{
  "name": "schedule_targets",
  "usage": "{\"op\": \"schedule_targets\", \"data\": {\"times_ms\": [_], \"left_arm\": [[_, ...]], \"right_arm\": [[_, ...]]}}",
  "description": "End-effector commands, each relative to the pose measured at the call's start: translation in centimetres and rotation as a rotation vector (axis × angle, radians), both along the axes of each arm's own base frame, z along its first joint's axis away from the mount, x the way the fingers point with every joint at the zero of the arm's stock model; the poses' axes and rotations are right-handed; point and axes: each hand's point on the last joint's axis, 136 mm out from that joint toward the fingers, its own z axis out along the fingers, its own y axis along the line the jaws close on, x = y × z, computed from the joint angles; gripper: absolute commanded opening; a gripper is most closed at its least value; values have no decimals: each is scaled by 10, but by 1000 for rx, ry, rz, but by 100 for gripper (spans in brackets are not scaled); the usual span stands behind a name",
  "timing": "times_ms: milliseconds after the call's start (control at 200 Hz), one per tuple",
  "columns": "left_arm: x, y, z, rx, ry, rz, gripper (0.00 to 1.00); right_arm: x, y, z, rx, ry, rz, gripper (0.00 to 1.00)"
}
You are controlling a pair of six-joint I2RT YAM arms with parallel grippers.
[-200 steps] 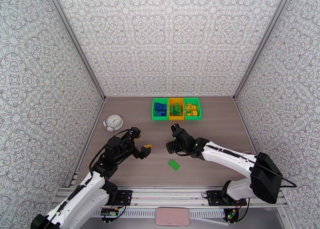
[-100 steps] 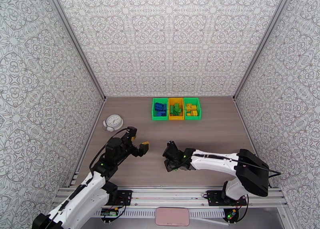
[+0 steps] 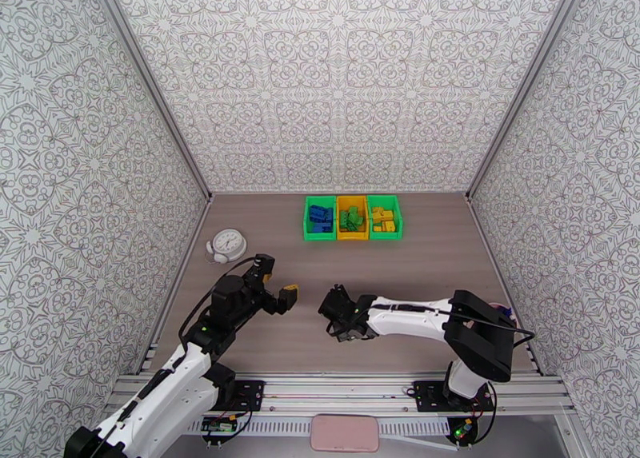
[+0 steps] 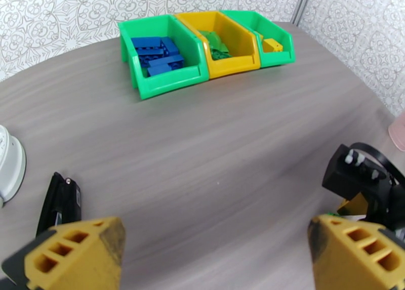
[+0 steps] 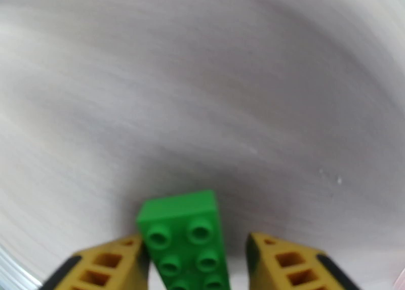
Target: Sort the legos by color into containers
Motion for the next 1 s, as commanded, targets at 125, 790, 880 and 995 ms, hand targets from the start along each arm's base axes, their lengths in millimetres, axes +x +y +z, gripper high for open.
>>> {"op": "schedule_targets", "data": {"times_ms": [125, 790, 880, 995], "left_arm": [[-2, -6, 6, 14, -42, -54, 100], [-1, -64, 28, -74, -224, -200, 100], [7, -65, 30, -70, -238, -168, 100], [12, -67, 32, -70, -249, -160, 100]], "right_arm": [[10, -7, 12, -16, -40, -54, 28], [159, -33, 138, 306, -441, -262, 26], [198, -40, 149, 295, -496, -279, 26], [248, -48, 153, 288, -538, -296, 26]]}}
